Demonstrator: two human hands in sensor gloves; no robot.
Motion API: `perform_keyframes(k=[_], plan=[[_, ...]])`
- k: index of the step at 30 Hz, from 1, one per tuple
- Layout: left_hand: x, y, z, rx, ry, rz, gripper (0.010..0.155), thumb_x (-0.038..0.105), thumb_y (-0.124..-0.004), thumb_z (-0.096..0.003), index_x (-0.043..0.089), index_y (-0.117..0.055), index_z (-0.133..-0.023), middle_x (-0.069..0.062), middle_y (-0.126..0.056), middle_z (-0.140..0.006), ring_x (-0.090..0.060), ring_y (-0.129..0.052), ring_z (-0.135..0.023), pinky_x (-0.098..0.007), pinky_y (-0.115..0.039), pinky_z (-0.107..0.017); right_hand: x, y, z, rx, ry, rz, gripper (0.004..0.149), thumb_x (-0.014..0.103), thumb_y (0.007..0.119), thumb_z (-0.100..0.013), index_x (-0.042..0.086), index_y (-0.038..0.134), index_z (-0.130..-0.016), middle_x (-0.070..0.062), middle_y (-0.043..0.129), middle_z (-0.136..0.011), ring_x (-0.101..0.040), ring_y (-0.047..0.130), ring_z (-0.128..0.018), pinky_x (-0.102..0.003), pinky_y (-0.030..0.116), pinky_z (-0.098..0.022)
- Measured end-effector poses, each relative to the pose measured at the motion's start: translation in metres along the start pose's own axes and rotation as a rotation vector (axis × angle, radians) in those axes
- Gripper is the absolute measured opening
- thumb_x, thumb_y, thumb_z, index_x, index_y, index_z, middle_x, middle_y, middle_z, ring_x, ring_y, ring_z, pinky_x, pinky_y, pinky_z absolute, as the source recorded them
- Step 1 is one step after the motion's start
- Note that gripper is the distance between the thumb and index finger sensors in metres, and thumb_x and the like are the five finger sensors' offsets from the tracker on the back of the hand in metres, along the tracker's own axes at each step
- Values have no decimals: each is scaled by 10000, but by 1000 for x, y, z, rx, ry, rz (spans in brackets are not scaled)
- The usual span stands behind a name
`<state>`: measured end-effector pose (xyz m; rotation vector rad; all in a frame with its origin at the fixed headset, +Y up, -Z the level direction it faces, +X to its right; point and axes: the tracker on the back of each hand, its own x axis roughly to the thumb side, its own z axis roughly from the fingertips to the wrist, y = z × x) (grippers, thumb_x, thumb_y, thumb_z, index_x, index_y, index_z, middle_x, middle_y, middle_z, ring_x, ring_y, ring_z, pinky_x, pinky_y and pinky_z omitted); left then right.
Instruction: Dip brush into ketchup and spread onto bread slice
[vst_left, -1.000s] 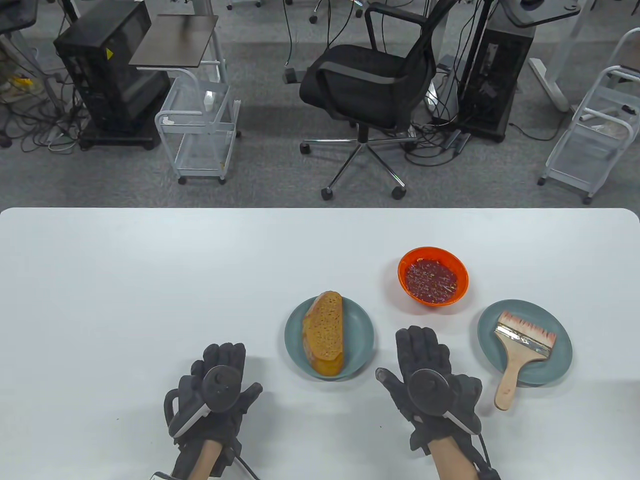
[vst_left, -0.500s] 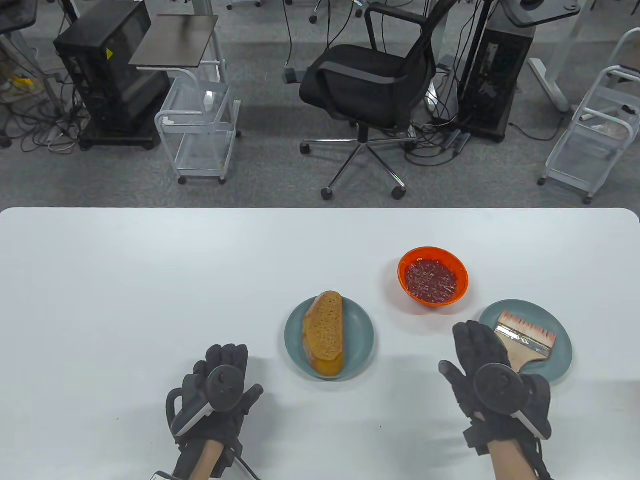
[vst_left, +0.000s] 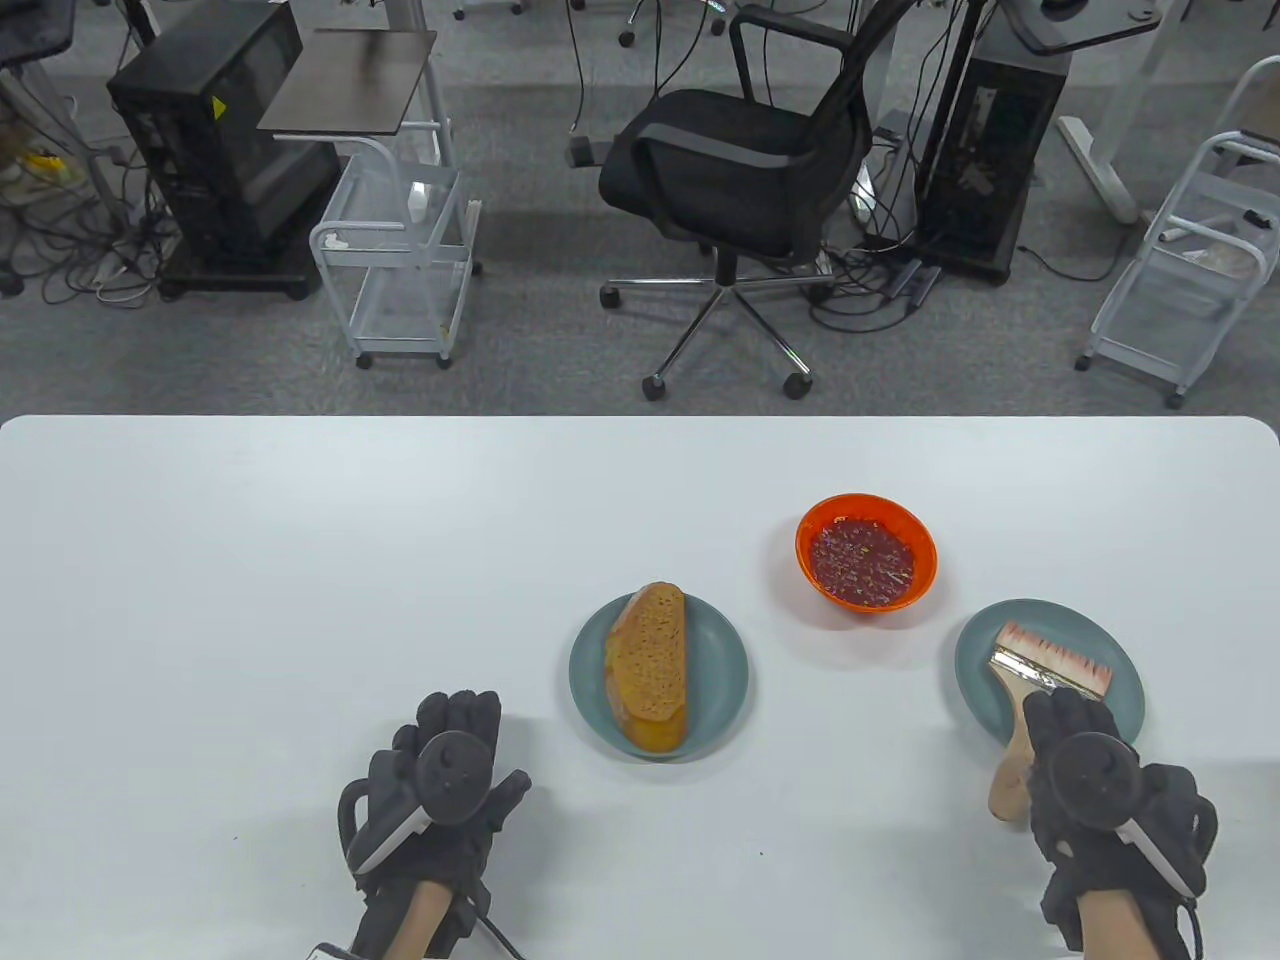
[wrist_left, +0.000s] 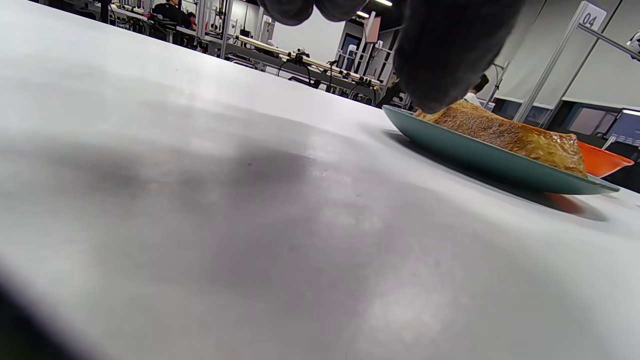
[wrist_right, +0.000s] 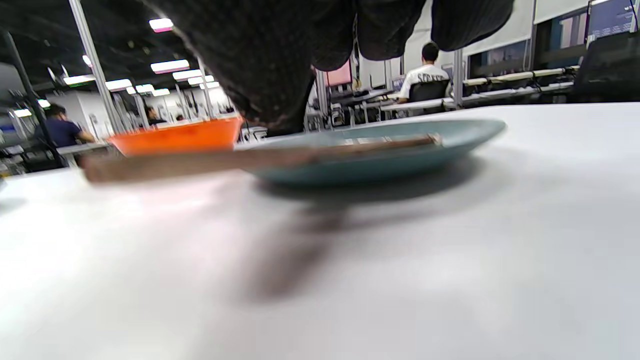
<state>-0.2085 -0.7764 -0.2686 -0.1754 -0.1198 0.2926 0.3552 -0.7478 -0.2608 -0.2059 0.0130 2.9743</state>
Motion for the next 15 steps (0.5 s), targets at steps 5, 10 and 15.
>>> perform_keyframes(k=[5, 10, 15], plan=[[0, 0, 0, -6, -2, -3, 776, 471, -770, -605, 148, -318, -1146, -141, -313, -1172, -398, -198, -1059, -574, -232, -691, -3, 14, -3, 80, 11, 81, 693, 141, 845, -489, 283, 477, -1059, -111, 373, -1123, -434, 414, -1048, -621, 475, -694], [-1, 0, 0, -4, -6, 5, 771, 470, -764, -608, 149, -314, -1147, -141, -309, -1173, -398, -194, -1059, -575, -230, -691, 5, 23, -5, 119, -10, 179, 733, 192, 862, -491, 339, 418, -1055, -89, 340, -1131, -433, 391, -1058, -649, 491, -689], [-3, 2, 0, -1, -9, 34, 773, 462, -760, -611, 152, -298, -1147, -136, -292, -1174, -396, -181, -1059, -576, -226, -691, 9, 26, -5, 103, -22, 187, 726, 209, 831, -507, 379, 378, -1048, -129, 316, -1134, -481, 420, -1055, -691, 522, -667]])
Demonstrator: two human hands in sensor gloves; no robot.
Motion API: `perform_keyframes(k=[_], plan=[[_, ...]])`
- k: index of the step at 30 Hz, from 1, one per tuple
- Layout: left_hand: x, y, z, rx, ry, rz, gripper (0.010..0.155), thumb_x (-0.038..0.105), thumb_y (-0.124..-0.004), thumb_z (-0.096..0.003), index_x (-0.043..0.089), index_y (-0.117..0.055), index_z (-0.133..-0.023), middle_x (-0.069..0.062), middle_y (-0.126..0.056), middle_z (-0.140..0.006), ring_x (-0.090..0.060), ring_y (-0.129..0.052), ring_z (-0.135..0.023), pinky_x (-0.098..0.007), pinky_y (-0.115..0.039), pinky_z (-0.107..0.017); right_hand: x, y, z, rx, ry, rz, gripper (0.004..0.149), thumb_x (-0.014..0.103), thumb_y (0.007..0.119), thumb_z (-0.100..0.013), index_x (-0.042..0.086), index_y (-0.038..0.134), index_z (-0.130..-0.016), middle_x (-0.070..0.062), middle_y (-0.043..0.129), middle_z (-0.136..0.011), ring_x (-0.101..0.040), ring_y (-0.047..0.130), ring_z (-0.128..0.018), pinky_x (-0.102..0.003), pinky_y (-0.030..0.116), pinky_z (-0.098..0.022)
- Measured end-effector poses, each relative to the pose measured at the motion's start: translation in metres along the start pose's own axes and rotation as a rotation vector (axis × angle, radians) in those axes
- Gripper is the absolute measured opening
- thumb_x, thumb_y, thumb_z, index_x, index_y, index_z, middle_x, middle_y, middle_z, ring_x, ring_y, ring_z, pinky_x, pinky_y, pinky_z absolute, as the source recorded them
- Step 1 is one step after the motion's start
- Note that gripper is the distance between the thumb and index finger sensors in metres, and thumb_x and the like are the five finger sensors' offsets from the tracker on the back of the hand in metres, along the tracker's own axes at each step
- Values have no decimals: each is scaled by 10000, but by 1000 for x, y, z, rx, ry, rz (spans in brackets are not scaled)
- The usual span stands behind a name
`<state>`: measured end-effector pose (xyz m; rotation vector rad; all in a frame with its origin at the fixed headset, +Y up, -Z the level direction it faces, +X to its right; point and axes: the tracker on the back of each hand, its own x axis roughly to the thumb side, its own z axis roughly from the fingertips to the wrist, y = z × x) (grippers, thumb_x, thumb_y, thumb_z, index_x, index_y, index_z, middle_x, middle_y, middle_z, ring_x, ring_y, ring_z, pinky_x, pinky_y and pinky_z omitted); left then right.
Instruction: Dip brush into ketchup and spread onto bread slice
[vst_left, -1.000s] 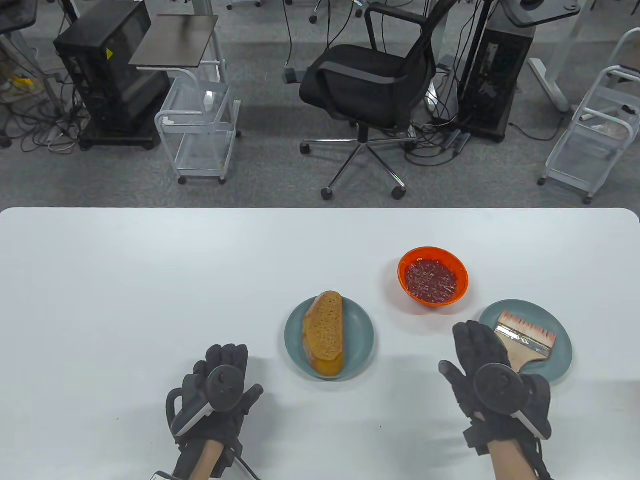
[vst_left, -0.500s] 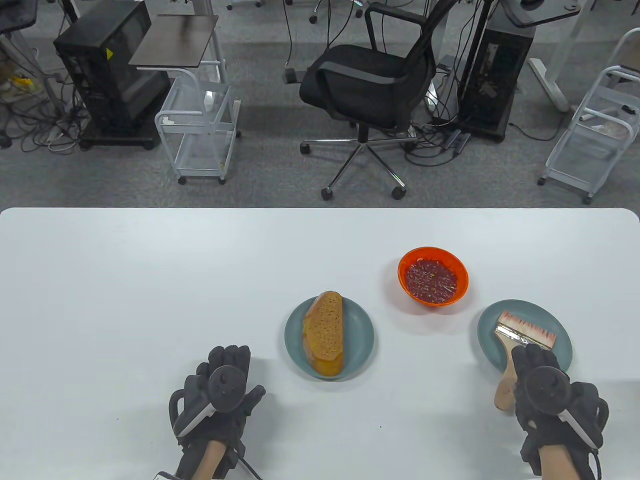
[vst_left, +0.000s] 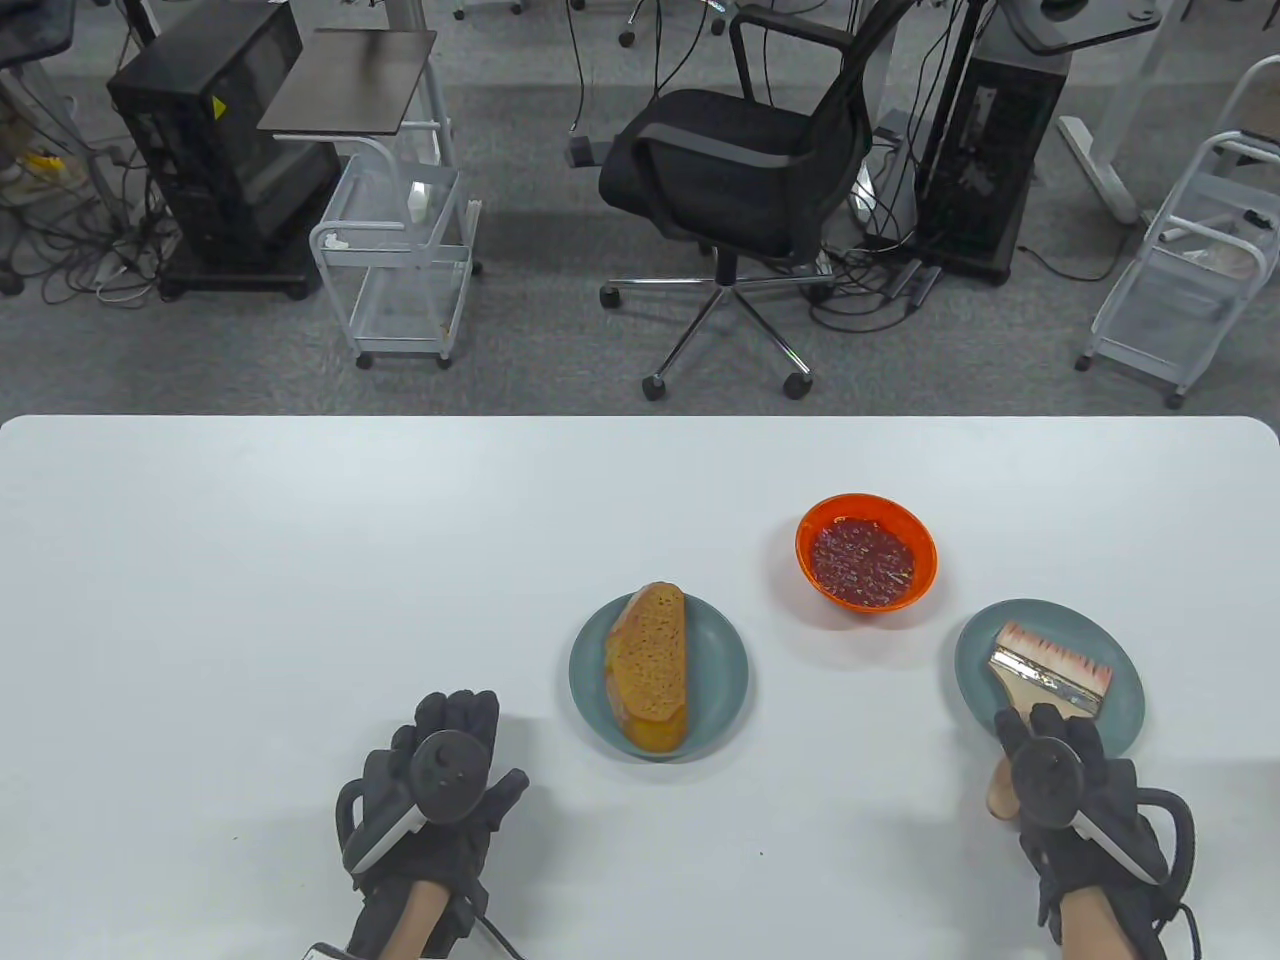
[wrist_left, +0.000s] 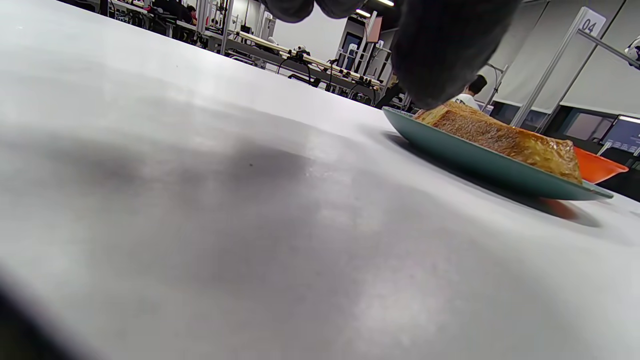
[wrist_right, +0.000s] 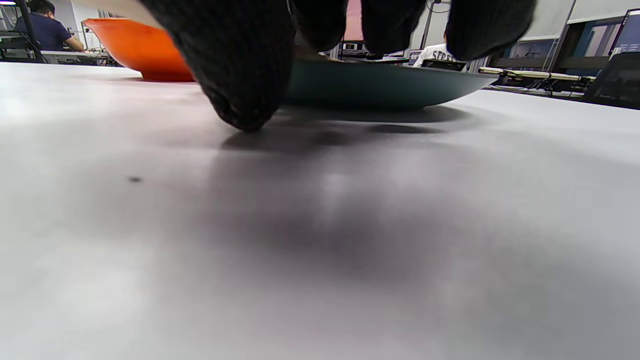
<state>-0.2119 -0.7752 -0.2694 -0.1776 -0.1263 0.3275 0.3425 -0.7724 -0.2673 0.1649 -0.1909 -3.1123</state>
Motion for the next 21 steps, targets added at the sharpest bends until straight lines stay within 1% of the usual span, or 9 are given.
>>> perform_keyframes(k=[1, 4, 7, 9, 10, 12, 15, 18, 21], plan=[[0, 1, 0, 13, -8, 11, 770, 456, -761, -610, 155, -297, -1145, -135, -290, -1173, -396, -180, -1058, -575, -226, -690, 0, 1, 0, 13, -7, 5, 709, 213, 818, -513, 384, 385, -1048, -138, 317, -1134, -486, 435, -1053, -692, 532, -663], [0, 2, 1, 19, -8, 19, 772, 456, -761, -611, 152, -294, -1145, -137, -287, -1173, -397, -179, -1056, -575, -224, -689, 1, 1, 0, 3, -15, 6, 681, 226, 804, -516, 378, 411, -1051, -147, 317, -1132, -483, 446, -1053, -689, 535, -663], [-1, 3, 1, 21, -8, 13, 773, 457, -760, -610, 154, -292, -1146, -137, -286, -1173, -395, -175, -1057, -575, -223, -689, 4, -1, 1, -38, -42, 8, 656, 265, 789, -517, 362, 431, -1058, -148, 346, -1130, -473, 442, -1055, -685, 527, -665], [-1, 3, 1, 22, -8, 14, 773, 458, -758, -611, 155, -289, -1146, -134, -283, -1173, -394, -174, -1057, -575, -222, -689, 6, -5, 3, -109, -64, -11, 616, 285, 764, -518, 347, 473, -1058, -140, 397, -1125, -461, 480, -1049, -675, 545, -660], [-1, 3, 1, 20, -9, 14, 774, 459, -758, -611, 155, -289, -1146, -135, -281, -1174, -394, -172, -1057, -575, -221, -689, 7, -9, 4, -172, -77, -30, 597, 286, 760, -517, 340, 504, -1053, -143, 428, -1121, -451, 514, -1044, -664, 559, -659], [-2, 4, 1, 22, -7, 18, 773, 459, -757, -612, 156, -288, -1146, -134, -280, -1174, -394, -171, -1057, -575, -219, -690, 8, -14, 6, -274, -99, -38, 558, 272, 758, -511, 322, 570, -1034, -146, 531, -1092, -426, 640, -1000, -623, 626, -637], [-4, 5, 2, 22, -2, 34, 769, 456, -754, -614, 154, -290, -1147, -136, -282, -1174, -395, -170, -1057, -576, -218, -689, 10, -20, 9, -340, -110, -49, 537, 274, 765, -505, 311, 614, -1019, -147, 612, -1061, -426, 725, -950, -584, 687, -612], [-6, 7, 2, 29, 4, 41, 763, 452, -752, -615, 156, -293, -1146, -134, -281, -1175, -394, -168, -1058, -576, -216, -691, 12, -28, 15, -398, -147, -105, 530, 279, 775, -502, 285, 634, -1013, -157, 673, -1029, -438, 788, -900, -565, 736, -579], [-6, 8, 3, 32, 5, 40, 764, 451, -751, -616, 157, -288, -1147, -135, -277, -1176, -394, -164, -1059, -577, -213, -691, 13, -44, 23, -482, -173, -197, 515, 273, 787, -495, 248, 670, -996, -154, 747, -983, -423, 865, -840, -553, 772, -546]])
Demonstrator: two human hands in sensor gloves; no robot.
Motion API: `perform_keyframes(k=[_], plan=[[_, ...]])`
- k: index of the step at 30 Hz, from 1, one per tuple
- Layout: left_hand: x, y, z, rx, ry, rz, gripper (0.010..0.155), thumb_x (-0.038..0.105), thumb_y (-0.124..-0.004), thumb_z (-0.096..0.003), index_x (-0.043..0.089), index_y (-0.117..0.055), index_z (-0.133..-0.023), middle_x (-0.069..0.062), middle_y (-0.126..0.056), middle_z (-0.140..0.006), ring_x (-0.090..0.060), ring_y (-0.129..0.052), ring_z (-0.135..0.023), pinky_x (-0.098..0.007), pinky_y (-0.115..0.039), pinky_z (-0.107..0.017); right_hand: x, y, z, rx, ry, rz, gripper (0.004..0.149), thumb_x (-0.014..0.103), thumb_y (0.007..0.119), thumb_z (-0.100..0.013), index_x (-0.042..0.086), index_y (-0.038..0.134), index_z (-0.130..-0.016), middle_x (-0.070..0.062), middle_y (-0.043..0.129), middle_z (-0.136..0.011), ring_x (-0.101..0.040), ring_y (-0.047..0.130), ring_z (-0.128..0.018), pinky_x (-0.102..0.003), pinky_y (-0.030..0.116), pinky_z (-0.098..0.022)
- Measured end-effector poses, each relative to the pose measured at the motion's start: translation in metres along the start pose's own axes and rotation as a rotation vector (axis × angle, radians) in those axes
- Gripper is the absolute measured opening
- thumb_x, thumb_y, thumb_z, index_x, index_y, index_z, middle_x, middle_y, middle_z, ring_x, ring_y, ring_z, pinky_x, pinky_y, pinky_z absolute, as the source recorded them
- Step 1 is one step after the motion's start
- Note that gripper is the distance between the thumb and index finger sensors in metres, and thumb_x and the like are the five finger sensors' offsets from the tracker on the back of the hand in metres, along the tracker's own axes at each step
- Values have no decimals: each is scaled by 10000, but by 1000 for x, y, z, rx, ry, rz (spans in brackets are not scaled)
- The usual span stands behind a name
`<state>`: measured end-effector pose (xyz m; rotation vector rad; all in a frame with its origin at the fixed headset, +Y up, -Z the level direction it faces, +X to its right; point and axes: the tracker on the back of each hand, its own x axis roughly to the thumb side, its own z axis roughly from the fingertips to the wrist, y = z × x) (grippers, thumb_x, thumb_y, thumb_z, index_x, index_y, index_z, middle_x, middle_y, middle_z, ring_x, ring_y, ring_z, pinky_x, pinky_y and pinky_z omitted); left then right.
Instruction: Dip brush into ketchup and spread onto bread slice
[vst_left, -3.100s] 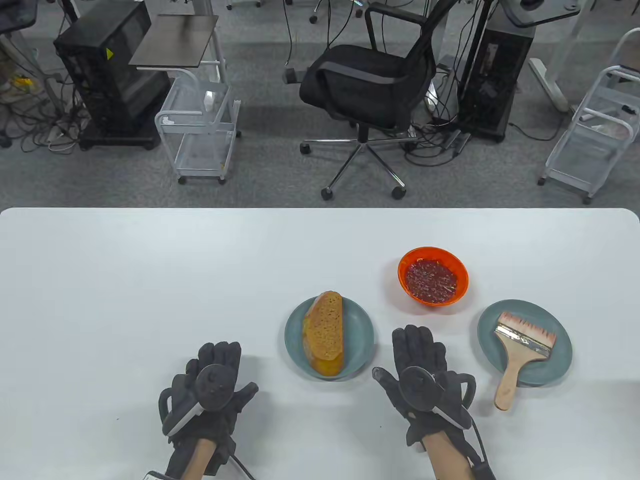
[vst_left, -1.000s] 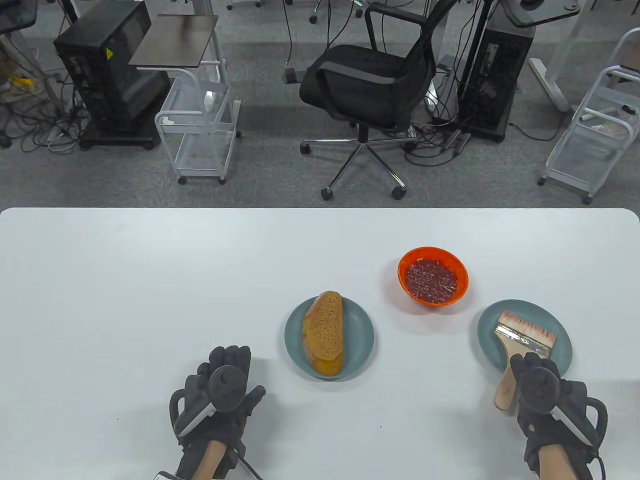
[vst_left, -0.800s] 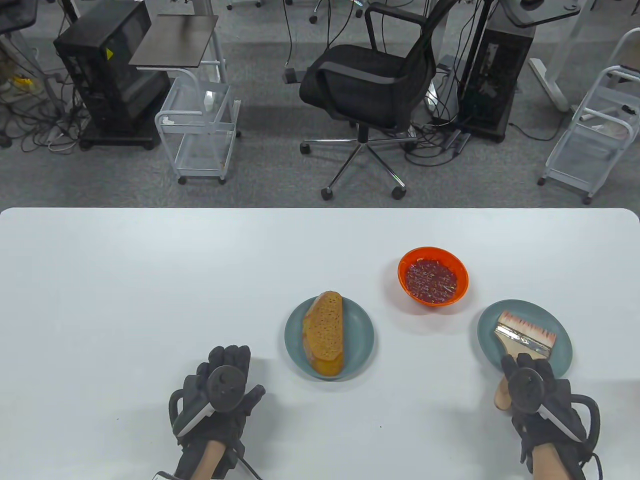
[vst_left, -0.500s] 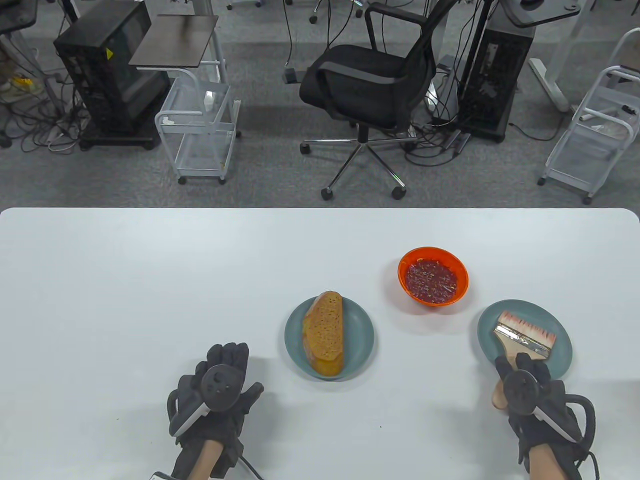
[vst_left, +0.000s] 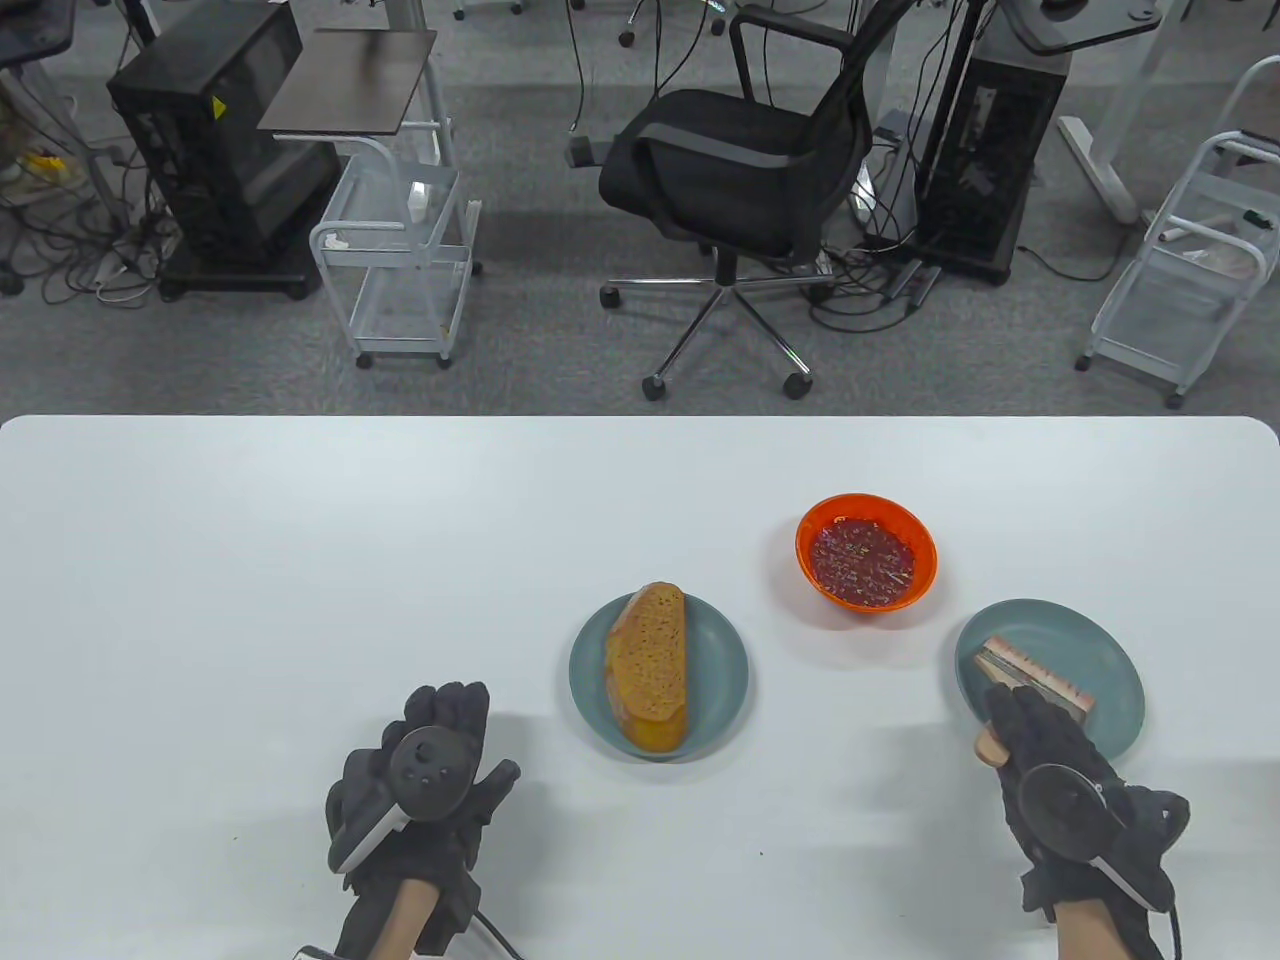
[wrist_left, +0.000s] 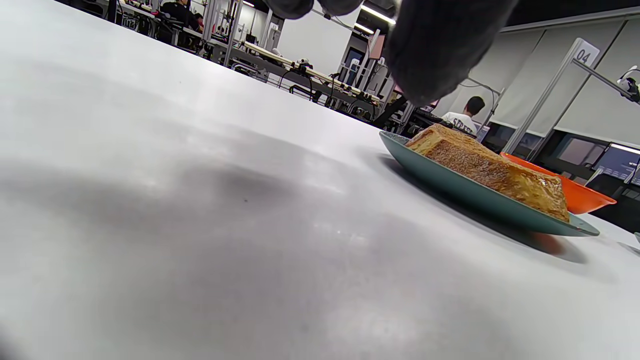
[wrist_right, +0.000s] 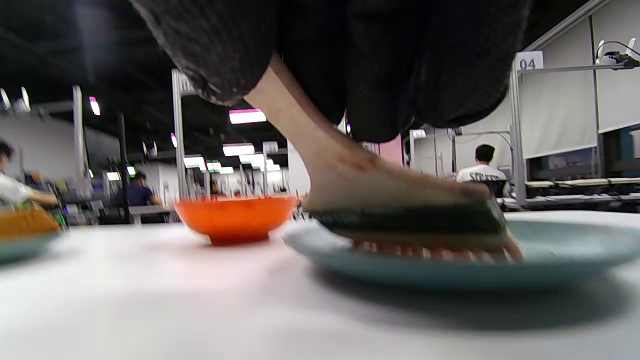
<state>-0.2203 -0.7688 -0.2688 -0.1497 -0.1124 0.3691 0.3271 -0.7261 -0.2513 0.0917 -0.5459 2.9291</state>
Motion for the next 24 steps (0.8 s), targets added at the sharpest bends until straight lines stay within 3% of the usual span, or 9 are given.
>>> perform_keyframes(k=[6, 13, 20, 24], plan=[[0, 1, 0, 3, -7, 10, 764, 456, -747, -618, 155, -287, -1148, -135, -276, -1176, -396, -164, -1058, -578, -215, -690, 10, -42, -15, -108, 9, -214, 503, 256, 792, -502, 212, 687, -992, -165, 772, -962, -432, 892, -802, -546, 784, -536], [2, -5, -4, -21, -5, -14, 767, 462, -743, -619, 157, -280, -1149, -133, -264, -1178, -393, -145, -1055, -577, -203, -688, 37, -77, -71, -144, -12, -326, 512, 268, 805, -509, 84, 694, -973, -232, 850, -842, -403, 1020, -650, -448, 899, -447], [1, -8, -5, -31, -1, -31, 773, 468, -738, -619, 153, -272, -1148, -136, -257, -1176, -393, -139, -1053, -577, -199, -686, 60, -71, -134, -171, 56, -338, 507, 269, 822, -512, 37, 715, -950, -256, 882, -790, -396, 1060, -592, -433, 936, -394], [-3, -7, -6, -31, -1, -11, 774, 471, -738, -619, 151, -273, -1149, -138, -258, -1176, -394, -139, -1053, -577, -197, -685, 71, -50, -174, -146, 145, -303, 507, 279, 835, -512, 14, 734, -933, -260, 907, -751, -383, 1084, -545, -423, 949, -365]])
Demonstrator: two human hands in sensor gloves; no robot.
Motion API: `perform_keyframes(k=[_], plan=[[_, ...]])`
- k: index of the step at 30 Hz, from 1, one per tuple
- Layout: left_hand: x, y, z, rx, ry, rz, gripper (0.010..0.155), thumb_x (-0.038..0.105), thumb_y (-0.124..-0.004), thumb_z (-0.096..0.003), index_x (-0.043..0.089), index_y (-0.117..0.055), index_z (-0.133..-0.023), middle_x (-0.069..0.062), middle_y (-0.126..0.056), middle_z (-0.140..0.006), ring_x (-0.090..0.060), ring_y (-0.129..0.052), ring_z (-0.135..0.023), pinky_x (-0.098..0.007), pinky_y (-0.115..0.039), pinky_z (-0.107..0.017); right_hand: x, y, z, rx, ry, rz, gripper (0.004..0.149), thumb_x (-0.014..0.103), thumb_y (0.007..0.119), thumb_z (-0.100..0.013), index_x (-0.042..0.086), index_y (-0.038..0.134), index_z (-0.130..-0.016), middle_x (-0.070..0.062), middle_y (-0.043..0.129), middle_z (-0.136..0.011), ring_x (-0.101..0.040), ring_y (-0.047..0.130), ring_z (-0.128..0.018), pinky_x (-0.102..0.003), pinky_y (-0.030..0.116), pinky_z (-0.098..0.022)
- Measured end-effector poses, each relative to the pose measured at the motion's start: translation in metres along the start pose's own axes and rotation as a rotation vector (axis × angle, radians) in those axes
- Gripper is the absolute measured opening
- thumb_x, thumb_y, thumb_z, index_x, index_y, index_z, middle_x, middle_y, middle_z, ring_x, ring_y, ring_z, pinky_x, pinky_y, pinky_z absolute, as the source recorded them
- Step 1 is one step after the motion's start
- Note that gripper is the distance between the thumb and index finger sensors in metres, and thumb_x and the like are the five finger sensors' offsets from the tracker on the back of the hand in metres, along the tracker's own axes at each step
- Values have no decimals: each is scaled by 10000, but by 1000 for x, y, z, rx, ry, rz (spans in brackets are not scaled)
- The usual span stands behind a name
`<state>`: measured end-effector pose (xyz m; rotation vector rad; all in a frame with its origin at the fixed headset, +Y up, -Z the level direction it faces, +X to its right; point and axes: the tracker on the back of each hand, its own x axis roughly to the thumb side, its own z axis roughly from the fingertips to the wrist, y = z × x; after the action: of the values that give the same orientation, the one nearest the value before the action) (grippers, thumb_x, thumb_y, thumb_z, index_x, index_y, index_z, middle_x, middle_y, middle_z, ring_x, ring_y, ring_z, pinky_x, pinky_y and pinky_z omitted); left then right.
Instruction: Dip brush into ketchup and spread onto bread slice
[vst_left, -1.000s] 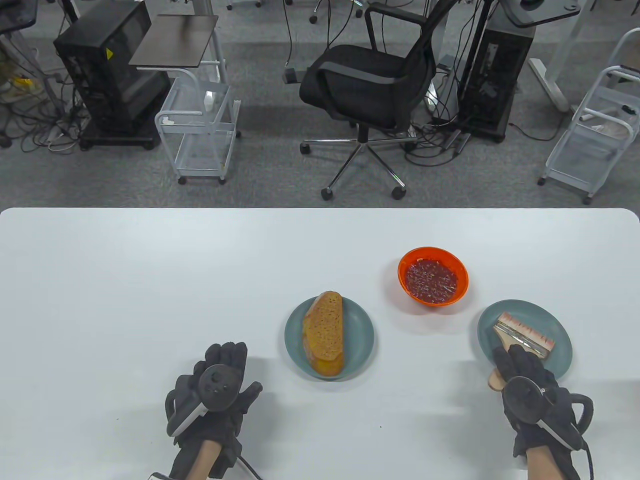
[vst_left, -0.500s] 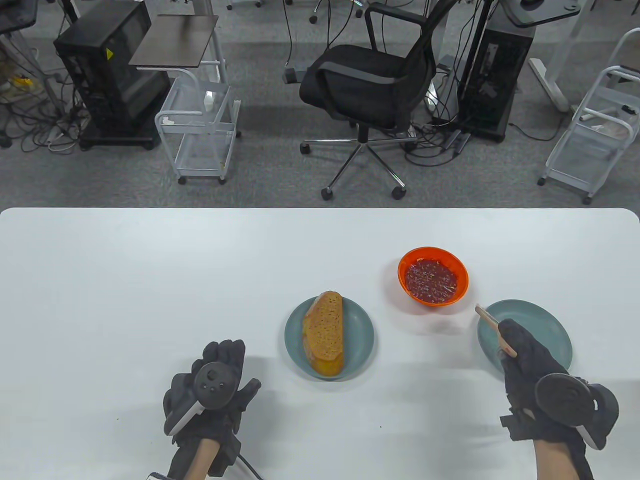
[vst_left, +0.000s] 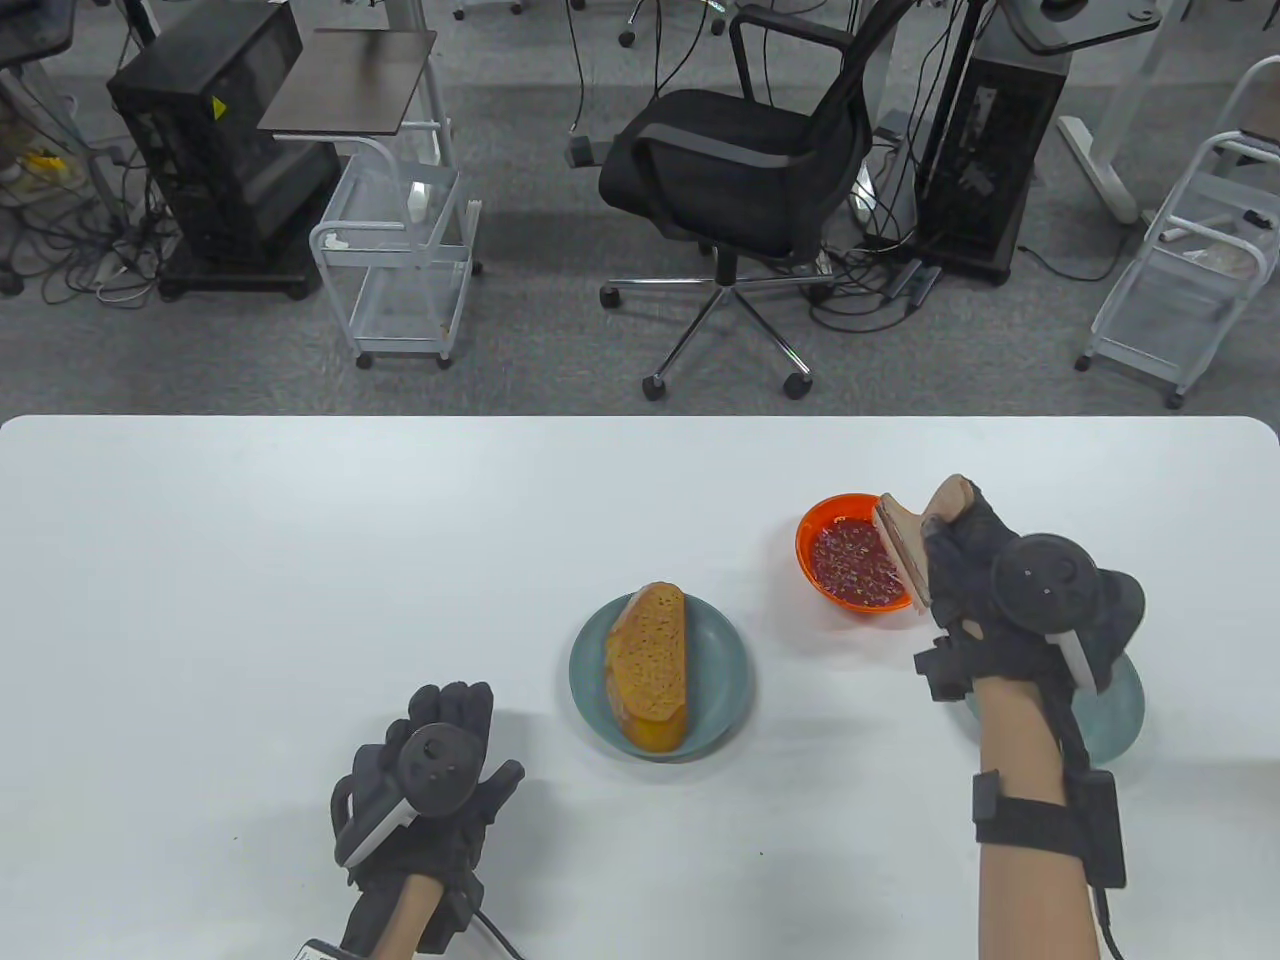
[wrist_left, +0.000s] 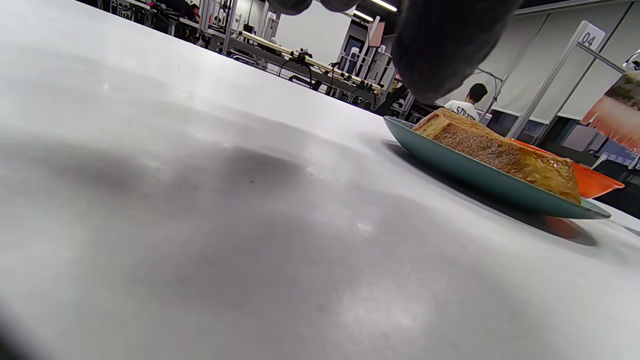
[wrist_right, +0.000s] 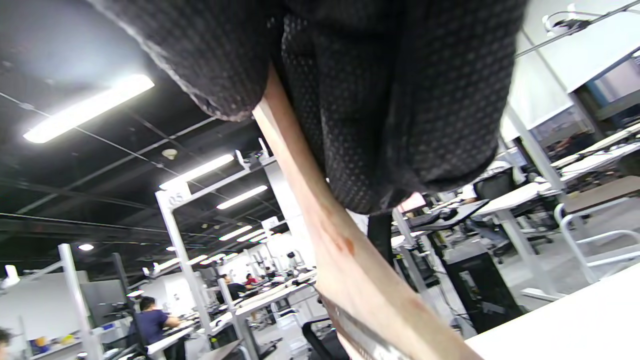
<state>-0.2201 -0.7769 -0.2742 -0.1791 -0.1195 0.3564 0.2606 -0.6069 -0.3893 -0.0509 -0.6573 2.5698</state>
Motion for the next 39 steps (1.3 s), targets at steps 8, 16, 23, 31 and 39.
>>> perform_keyframes(k=[8, 16, 23, 31, 39], plan=[[-7, 2, -5, -12, 5, 26, 768, 468, -737, -621, 150, -279, -1149, -140, -261, -1175, -393, -139, -1053, -577, -194, -685, 9, 47, -35, 29, 86, 90, 511, 299, 837, -517, 9, 737, -926, -257, 919, -729, -360, 1096, -519, -405, 955, -350], [-10, 1, -6, -37, -7, 4, 768, 469, -735, -621, 148, -278, -1149, -140, -259, -1176, -394, -134, -1052, -578, -190, -683, 9, 75, -42, 47, 128, 148, 512, 303, 838, -518, 4, 740, -923, -259, 925, -718, -350, 1110, -491, -385, 973, -322], [-15, 3, -8, -41, 1, 30, 769, 470, -732, -624, 146, -273, -1150, -143, -253, -1175, -393, -126, -1051, -575, -183, -683, 5, 87, -42, 36, 143, 159, 514, 300, 836, -518, 1, 735, -924, -263, 926, -713, -350, 1114, -479, -378, 979, -310], [-14, 3, -8, -48, -12, 26, 767, 471, -731, -624, 143, -279, -1150, -145, -260, -1175, -394, -134, -1051, -575, -189, -682, 5, 84, -40, 15, 156, 149, 516, 296, 834, -518, 5, 730, -930, -260, 921, -720, -359, 1108, -484, -388, 973, -314], [-13, 3, -7, -43, -12, 31, 755, 464, -731, -624, 149, -290, -1149, -138, -274, -1174, -389, -149, -1052, -568, -202, -684, 16, 29, -20, -166, 60, -1, 515, 302, 833, -516, 8, 733, -927, -258, 919, -717, -358, 1111, -464, -389, 974, -292]])
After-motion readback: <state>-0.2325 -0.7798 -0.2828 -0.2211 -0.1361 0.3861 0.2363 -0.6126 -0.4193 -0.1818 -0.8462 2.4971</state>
